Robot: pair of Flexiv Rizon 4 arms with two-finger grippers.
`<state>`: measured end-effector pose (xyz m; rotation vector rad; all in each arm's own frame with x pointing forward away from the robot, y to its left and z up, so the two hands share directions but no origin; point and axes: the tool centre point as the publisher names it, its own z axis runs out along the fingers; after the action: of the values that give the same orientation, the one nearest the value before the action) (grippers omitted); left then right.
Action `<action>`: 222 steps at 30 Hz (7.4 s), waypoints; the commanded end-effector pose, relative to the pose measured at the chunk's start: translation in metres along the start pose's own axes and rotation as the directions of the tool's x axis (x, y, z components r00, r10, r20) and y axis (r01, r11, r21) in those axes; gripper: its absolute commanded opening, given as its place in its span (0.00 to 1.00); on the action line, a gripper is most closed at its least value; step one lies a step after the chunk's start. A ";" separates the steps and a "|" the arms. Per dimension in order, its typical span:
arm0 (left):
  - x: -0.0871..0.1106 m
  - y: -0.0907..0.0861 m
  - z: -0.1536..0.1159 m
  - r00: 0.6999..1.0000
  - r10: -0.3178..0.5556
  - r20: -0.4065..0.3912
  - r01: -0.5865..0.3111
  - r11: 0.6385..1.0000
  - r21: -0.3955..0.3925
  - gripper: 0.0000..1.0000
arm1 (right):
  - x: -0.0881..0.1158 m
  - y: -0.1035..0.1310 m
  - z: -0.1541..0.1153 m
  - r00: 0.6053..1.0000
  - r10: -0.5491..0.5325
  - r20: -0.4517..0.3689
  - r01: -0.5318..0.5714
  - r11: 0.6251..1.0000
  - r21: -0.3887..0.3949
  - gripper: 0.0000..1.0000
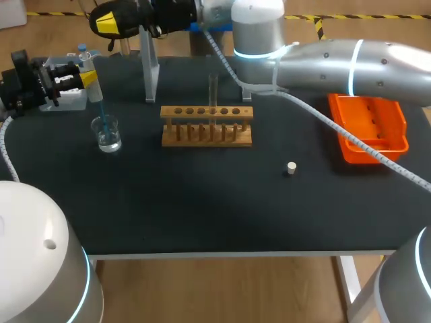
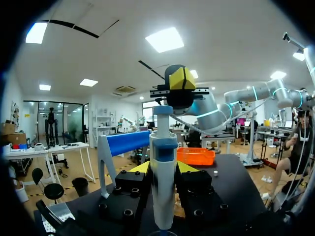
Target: Invert the test tube, pick up the pipette, mount the tip to pipette, aspirate from beaker and dispense into the tube, eject the tip, return the pipette, and cap with the stopper.
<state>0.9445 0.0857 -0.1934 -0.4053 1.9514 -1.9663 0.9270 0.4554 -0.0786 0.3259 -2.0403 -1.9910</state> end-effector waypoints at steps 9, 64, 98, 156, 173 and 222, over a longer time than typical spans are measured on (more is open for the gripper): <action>-0.001 0.000 0.000 1.000 -0.001 -0.001 0.001 1.000 -0.002 0.00 | -0.016 -0.002 0.020 0.999 -0.013 -0.033 0.013 1.000 -0.003 0.00; -0.001 0.000 0.000 1.000 -0.001 -0.001 0.001 1.000 -0.002 0.00 | -0.040 -0.037 0.064 0.999 -0.018 -0.037 0.019 1.000 0.020 0.00; -0.001 0.000 0.000 1.000 -0.001 -0.001 0.001 1.000 -0.002 0.00 | -0.029 -0.064 0.056 1.000 -0.009 -0.020 0.011 0.998 0.063 0.00; -0.001 0.000 0.000 1.000 -0.001 -0.001 0.001 1.000 -0.002 0.00 | 0.066 -0.037 -0.152 0.979 -0.131 0.155 0.096 0.973 0.212 1.00; -0.001 0.000 0.000 1.000 -0.001 -0.001 0.001 1.000 -0.002 0.00 | 0.059 -0.102 -0.227 0.970 -0.113 0.214 0.070 0.978 0.196 1.00; -0.001 0.000 0.000 1.000 -0.001 -0.001 0.001 1.000 -0.002 0.00 | 0.012 -0.214 -0.207 0.955 -0.104 0.279 0.005 0.942 0.336 1.00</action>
<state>0.9450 0.0855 -0.1937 -0.4058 1.9514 -1.9658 0.9825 0.2453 -0.2895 0.1670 -2.5760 -1.8179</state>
